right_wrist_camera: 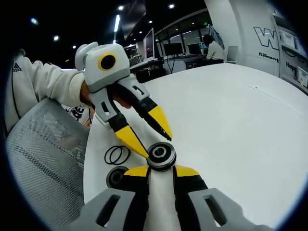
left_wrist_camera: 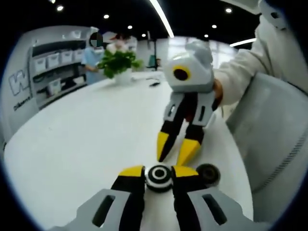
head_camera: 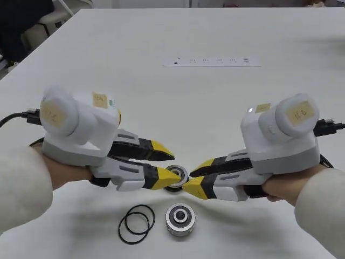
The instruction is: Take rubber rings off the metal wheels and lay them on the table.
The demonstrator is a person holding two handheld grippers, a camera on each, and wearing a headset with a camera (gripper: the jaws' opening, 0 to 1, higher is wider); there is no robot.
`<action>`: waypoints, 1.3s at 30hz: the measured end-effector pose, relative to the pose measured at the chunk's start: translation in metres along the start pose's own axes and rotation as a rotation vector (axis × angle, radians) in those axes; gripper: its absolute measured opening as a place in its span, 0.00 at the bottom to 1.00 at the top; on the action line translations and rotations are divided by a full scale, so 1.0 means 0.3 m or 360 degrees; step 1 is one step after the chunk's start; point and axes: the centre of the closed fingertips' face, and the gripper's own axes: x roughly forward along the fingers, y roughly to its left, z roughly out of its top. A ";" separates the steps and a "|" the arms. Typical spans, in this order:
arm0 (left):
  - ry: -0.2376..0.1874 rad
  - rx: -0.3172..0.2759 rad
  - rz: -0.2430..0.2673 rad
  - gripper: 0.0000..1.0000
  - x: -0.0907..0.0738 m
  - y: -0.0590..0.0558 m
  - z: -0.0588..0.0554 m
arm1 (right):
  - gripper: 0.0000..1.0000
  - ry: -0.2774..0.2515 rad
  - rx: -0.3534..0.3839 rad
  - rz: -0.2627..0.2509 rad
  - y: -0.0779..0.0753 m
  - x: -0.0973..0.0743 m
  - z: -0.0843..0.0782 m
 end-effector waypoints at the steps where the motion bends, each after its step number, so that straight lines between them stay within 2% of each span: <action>1: 0.0000 -0.0005 -0.0008 0.21 0.002 -0.005 -0.004 | 0.16 -0.0001 -0.0001 -0.0001 0.000 0.000 0.000; 5: 0.0030 0.0020 0.0001 0.20 0.000 -0.004 -0.019 | 0.16 -0.0003 -0.0004 -0.0005 0.000 0.002 0.001; 9: 0.0007 -0.0036 0.0015 0.18 0.004 0.003 -0.016 | 0.16 0.0005 -0.0011 0.0000 0.004 0.006 -0.003; 14: 0.0020 0.0039 0.0010 0.16 0.014 -0.012 -0.015 | 0.16 0.0005 -0.0003 -0.0008 0.000 0.007 -0.005; 15: 0.0053 0.0022 -0.0003 0.15 0.014 -0.019 -0.030 | 0.17 0.0006 0.0000 -0.0010 -0.001 0.008 -0.006; 16: 0.0021 0.0035 0.0009 0.15 0.022 -0.013 -0.020 | 0.17 0.0005 0.0000 -0.0012 -0.001 0.009 -0.006; 17: 0.0016 0.0031 0.0010 0.15 0.024 -0.011 -0.021 | 0.17 0.0004 -0.0002 -0.0014 -0.002 0.009 -0.006; 24: -0.0002 0.0020 0.0015 0.15 0.030 -0.009 -0.025 | 0.14 0.0014 -0.0056 -0.0016 0.002 0.013 -0.011; 29: -0.0012 0.0012 0.0016 0.15 0.026 -0.009 -0.024 | 0.07 0.0043 -0.0102 -0.0035 -0.003 0.010 -0.021; 34: -0.0018 0.0015 0.0021 0.15 0.021 -0.009 -0.025 | 0.02 0.0038 -0.0131 -0.0053 -0.008 0.007 -0.016; 35: -0.0020 0.0016 0.0019 0.15 0.018 -0.010 -0.025 | 0.00 0.0032 -0.0133 -0.0077 -0.017 0.004 -0.013; 39: -0.0028 0.0021 0.0021 0.14 0.015 -0.011 -0.024 | 0.00 0.0028 -0.0087 -0.0084 -0.024 0.001 -0.013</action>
